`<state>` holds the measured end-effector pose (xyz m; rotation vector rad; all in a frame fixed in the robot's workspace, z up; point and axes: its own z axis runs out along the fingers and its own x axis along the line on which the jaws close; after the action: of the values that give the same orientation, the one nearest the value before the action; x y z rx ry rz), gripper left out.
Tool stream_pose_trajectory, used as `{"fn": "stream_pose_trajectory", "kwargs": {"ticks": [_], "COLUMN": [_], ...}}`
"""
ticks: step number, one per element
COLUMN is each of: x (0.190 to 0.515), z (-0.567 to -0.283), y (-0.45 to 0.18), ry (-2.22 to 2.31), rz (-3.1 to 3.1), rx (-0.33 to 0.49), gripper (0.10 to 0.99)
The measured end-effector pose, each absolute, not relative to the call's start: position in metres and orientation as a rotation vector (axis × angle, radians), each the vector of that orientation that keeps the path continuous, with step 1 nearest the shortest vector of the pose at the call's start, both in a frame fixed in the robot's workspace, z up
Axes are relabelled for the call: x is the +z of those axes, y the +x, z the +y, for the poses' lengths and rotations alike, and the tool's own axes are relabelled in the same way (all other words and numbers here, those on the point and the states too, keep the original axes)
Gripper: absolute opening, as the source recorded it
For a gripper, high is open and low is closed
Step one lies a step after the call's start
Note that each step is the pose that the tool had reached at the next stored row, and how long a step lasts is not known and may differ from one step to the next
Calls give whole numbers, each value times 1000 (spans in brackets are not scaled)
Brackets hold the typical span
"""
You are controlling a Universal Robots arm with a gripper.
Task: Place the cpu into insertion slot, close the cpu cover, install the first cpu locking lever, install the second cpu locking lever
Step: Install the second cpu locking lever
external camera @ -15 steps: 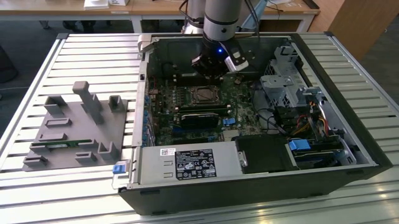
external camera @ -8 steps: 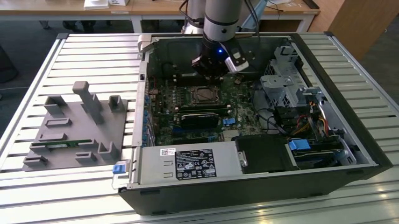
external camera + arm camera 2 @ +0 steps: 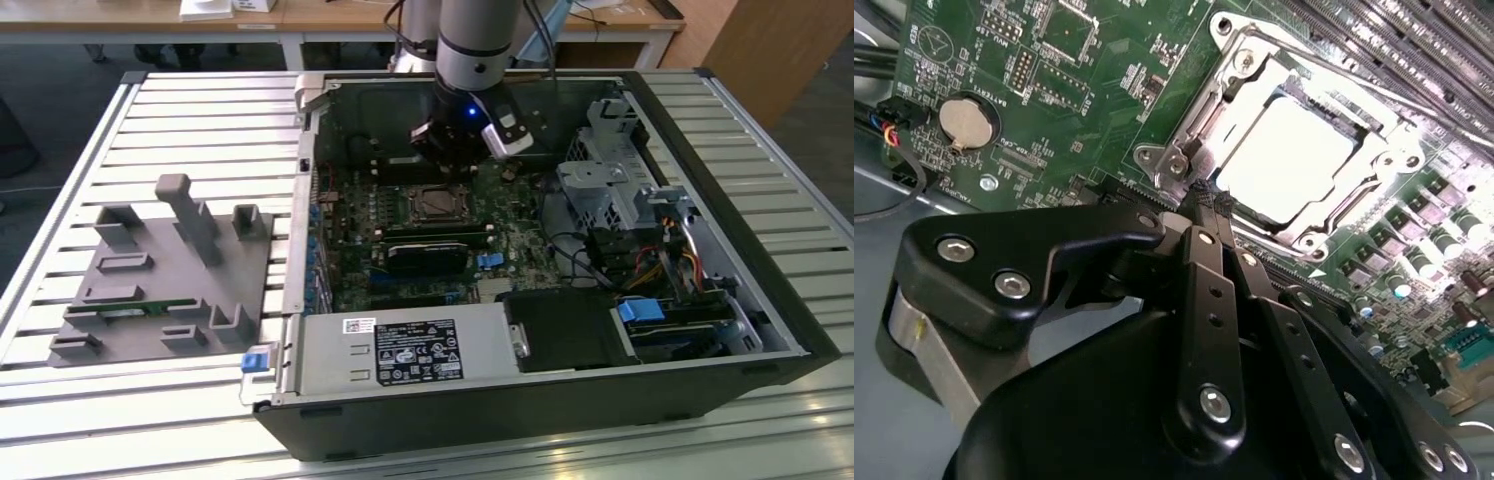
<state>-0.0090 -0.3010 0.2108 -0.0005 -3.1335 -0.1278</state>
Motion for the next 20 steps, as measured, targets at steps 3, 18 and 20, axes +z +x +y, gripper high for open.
{"fn": "stream_pose_trajectory", "kwargs": {"ticks": [3,18,20], "x": [211,231,231], "z": [-303,-306,-307], "y": [-9,-9,-9], "ry": [0,0,0], "rz": [-3133,-3134,-3134], "rx": [-128,-122,-119], "gripper": [106,106,106]}}
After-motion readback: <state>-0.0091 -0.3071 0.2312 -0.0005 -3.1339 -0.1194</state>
